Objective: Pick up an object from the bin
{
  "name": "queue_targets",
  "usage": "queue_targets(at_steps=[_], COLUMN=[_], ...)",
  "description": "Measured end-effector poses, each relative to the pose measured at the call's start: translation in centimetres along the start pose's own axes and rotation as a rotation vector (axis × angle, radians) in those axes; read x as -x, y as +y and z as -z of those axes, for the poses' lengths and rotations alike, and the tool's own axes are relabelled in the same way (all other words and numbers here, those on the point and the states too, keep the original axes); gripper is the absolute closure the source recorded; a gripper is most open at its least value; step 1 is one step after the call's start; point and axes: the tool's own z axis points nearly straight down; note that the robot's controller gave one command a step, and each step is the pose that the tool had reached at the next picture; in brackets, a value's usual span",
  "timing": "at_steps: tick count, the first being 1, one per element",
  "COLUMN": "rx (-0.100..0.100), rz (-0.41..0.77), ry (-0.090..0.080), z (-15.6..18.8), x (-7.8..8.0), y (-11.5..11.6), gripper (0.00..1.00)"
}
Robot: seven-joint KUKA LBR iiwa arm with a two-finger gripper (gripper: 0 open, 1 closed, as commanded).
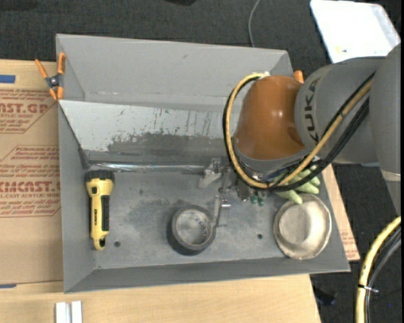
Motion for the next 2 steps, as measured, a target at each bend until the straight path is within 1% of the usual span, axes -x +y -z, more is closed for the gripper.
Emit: queue_targets(at_steps=[1,2], rx=[0.000,-0.001], rz=[0.000,0.048], ry=[-0.007,0.003], z=[0.3,-5.1], x=[0.2,0.4], y=[0.0,0.9], gripper=[0.00,0.00])
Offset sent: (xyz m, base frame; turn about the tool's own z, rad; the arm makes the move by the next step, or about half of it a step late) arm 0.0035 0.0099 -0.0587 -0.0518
